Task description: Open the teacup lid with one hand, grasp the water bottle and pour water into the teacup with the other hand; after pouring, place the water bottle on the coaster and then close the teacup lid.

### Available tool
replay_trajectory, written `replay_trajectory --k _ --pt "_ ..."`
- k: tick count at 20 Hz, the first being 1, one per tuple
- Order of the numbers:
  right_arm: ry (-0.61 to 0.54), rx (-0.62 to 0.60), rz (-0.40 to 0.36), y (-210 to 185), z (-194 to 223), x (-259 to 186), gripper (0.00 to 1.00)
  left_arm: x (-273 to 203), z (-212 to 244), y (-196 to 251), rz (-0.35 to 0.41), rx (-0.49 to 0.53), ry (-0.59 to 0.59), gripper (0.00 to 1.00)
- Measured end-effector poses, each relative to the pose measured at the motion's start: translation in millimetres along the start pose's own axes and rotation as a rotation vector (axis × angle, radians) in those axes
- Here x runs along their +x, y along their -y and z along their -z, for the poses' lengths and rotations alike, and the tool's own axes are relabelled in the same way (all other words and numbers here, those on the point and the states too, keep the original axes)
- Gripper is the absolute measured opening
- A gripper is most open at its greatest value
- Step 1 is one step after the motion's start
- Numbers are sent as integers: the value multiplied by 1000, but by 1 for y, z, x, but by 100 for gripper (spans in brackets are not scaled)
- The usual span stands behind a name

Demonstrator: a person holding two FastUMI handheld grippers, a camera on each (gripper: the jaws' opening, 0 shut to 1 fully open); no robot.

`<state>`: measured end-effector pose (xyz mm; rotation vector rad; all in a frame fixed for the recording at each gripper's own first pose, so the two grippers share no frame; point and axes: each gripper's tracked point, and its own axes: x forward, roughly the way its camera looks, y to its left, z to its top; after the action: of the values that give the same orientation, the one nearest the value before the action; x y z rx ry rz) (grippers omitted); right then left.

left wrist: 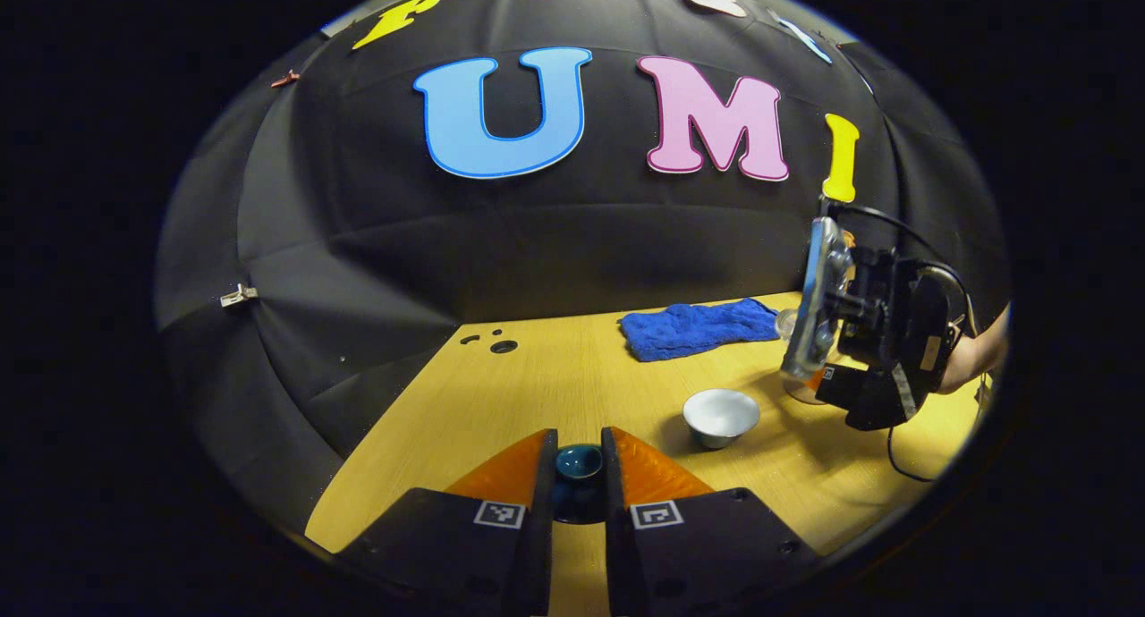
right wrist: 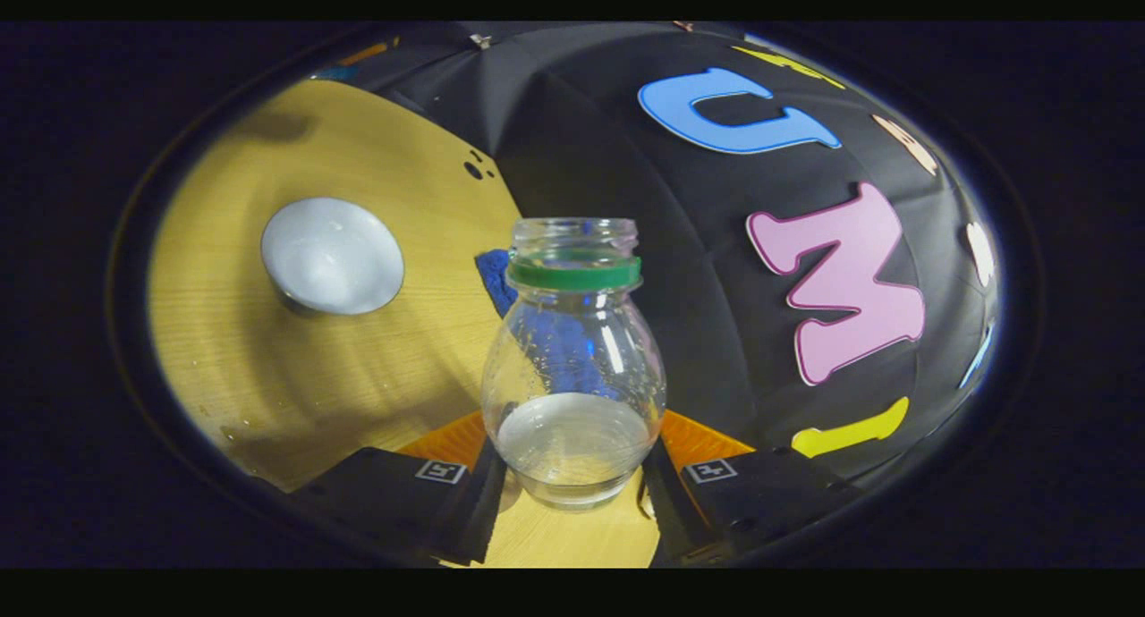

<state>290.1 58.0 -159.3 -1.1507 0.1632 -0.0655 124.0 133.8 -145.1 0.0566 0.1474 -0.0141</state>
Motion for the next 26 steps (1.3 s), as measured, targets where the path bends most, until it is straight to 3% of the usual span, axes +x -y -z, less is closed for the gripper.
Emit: replay_trajectory --k 5,6,7,10,15,16,26 --pt "9 -78 14 -2 -4 7 73 -1 0 0 10 -23 5 24" --pt "21 -104 19 -2 -8 8 73 -1 1 -2 13 -26 5 29" --pt "30 -126 23 -2 -12 12 73 -1 2 -2 15 -28 4 25" --pt "52 -186 36 -4 -17 17 73 -3 4 -7 14 -28 2 29" --pt "69 -246 39 -9 -24 25 73 -5 9 -12 9 -37 -5 25" --pt "76 -261 39 -10 -25 26 73 -6 10 -12 8 -39 -6 29" --pt "106 -398 56 -15 -29 38 73 -9 14 -16 4 -47 -8 29"
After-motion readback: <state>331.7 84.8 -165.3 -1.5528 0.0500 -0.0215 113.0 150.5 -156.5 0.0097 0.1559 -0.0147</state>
